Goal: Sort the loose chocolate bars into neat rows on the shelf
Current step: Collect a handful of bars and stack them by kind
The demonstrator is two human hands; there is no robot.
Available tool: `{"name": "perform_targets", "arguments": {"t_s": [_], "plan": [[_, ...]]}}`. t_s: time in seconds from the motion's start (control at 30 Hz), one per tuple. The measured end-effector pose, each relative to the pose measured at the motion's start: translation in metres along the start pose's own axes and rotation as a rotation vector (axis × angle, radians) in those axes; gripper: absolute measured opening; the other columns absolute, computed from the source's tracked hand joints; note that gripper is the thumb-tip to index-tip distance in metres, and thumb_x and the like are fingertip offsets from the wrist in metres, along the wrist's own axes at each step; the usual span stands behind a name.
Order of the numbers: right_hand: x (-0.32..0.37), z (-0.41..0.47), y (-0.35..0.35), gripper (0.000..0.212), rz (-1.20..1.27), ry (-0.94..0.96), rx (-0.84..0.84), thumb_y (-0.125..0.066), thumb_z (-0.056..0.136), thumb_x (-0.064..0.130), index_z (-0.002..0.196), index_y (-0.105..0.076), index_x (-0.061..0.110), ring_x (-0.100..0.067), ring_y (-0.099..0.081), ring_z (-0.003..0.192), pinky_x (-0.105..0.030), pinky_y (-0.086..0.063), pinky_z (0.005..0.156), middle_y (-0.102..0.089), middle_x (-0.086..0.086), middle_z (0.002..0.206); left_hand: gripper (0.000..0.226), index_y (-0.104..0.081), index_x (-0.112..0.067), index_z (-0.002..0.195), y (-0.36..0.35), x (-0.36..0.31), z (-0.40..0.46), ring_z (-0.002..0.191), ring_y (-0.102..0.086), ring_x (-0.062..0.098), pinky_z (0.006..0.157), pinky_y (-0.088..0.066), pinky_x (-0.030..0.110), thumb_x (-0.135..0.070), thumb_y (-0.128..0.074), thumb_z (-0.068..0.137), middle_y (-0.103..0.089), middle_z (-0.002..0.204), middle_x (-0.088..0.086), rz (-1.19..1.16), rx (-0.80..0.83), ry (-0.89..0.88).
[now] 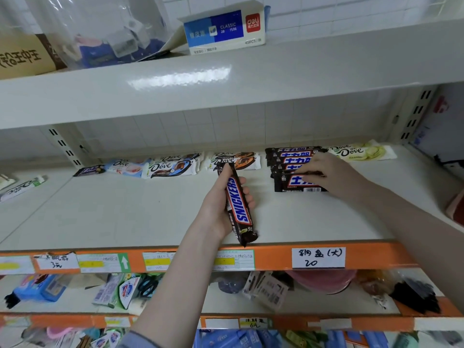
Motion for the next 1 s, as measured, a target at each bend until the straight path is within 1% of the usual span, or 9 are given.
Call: {"name": "perform_targets", "arguments": {"t_s": [0.17,0.3,0.43,0.53,0.6,0.7,0.8,0.9,1.0], "plan": [[-0.005,-0.002,-0.008,0.025,-0.091,0.000,-0.090,-0.058,0.089,0.018,0.112,-0.067,0.015,-0.021,-0.045,0.090,-0.032,-0.030,0.074,-0.058,-0.006,0.093,0.047,-0.060,-0.009,0.079,-0.009,0.002,0.000,0.063,-0.056,0.018,0.064,-0.051,0.028,-0.053,-0.046,0.090,-0.058,0.063,0.004,-0.060,-0.012,-0.063],[0.000,-0.009,-0.011,0.027,-0.165,-0.049,-0.177,-0.057,0.089,0.020,0.115,-0.064,0.014,-0.028,-0.051,0.097,-0.037,-0.037,0.082,-0.061,-0.008,0.099,0.054,-0.068,-0.019,0.084,-0.012,0.004,0.002,0.066,-0.054,0.011,0.067,-0.046,0.026,-0.063,-0.037,0.088,-0.059,0.074,-0.002,0.116,-0.084,-0.139],[0.027,-0.022,-0.008,0.028,0.007,-0.121,-0.187,-0.050,0.093,0.024,0.118,-0.062,0.017,-0.020,-0.053,0.100,-0.029,-0.036,0.077,-0.065,-0.003,0.102,0.054,-0.066,-0.017,0.087,-0.018,0.007,0.004,0.066,-0.057,0.010,0.068,-0.047,0.023,-0.061,-0.035,0.089,-0.062,0.070,-0.003,0.108,-0.049,-0.167],[0.053,-0.035,-0.009,0.028,0.184,-0.125,-0.122,-0.050,0.093,0.028,0.117,-0.062,0.019,-0.013,-0.058,0.101,-0.032,-0.044,0.085,-0.066,0.003,0.107,0.051,-0.055,-0.012,0.085,-0.023,0.007,0.006,0.059,-0.049,0.014,0.060,-0.043,0.024,-0.058,-0.036,0.091,-0.053,0.062,0.001,-0.023,-0.009,-0.135],[0.066,-0.041,-0.011,0.028,0.267,-0.107,-0.088,-0.051,0.092,0.031,0.116,-0.062,0.022,-0.006,-0.058,0.100,-0.028,-0.045,0.087,-0.065,0.010,0.107,0.046,-0.053,-0.011,0.083,-0.026,0.006,0.007,0.058,-0.043,0.014,0.061,-0.039,0.026,-0.052,-0.036,0.094,-0.047,0.063,0.002,-0.090,0.011,-0.100],[0.079,-0.046,-0.012,0.027,0.374,-0.100,-0.029,-0.054,0.089,0.035,0.115,-0.061,0.031,0.001,-0.058,0.095,-0.021,-0.046,0.082,-0.063,0.017,0.102,0.030,-0.053,-0.011,0.079,-0.028,0.005,0.010,0.061,-0.048,0.016,0.066,-0.044,0.031,-0.034,-0.045,0.096,-0.049,0.066,0.004,-0.134,0.019,-0.104],[0.084,-0.045,-0.011,0.025,0.497,-0.131,-0.011,-0.064,0.082,0.033,0.104,-0.059,0.044,-0.002,-0.064,0.083,-0.018,-0.049,0.074,-0.065,0.019,0.091,0.015,-0.053,-0.005,0.097,-0.029,0.005,0.012,0.063,-0.056,0.017,0.054,-0.054,0.029,-0.020,-0.052,0.094,-0.054,0.075,0.008,-0.148,-0.013,-0.127],[0.079,-0.042,-0.013,0.038,0.431,-0.175,-0.012,-0.068,0.080,0.028,0.115,-0.056,0.039,0.000,-0.060,0.083,-0.012,-0.047,0.071,-0.061,0.019,0.089,0.012,-0.051,-0.005,0.094,-0.029,0.007,0.010,0.057,-0.061,0.017,0.052,-0.056,0.030,-0.014,-0.057,0.091,-0.057,0.069,0.010,-0.139,0.000,-0.109],[0.071,-0.041,-0.012,0.034,0.458,-0.222,-0.014,-0.063,0.085,0.022,0.118,-0.059,0.031,-0.008,-0.059,0.088,-0.022,-0.048,0.077,-0.061,0.010,0.095,0.013,-0.052,-0.006,0.088,-0.026,0.007,0.007,0.059,-0.065,0.017,0.061,-0.060,0.034,-0.010,-0.064,0.085,-0.062,0.063,0.006,-0.049,-0.012,-0.098]]}}
Point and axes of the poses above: each hand's wrist, its own z-axis towards the middle knuckle, its own y-axis out of the back of the hand, x = y × z, the point moved 1 cm from there along z, towards the middle knuckle
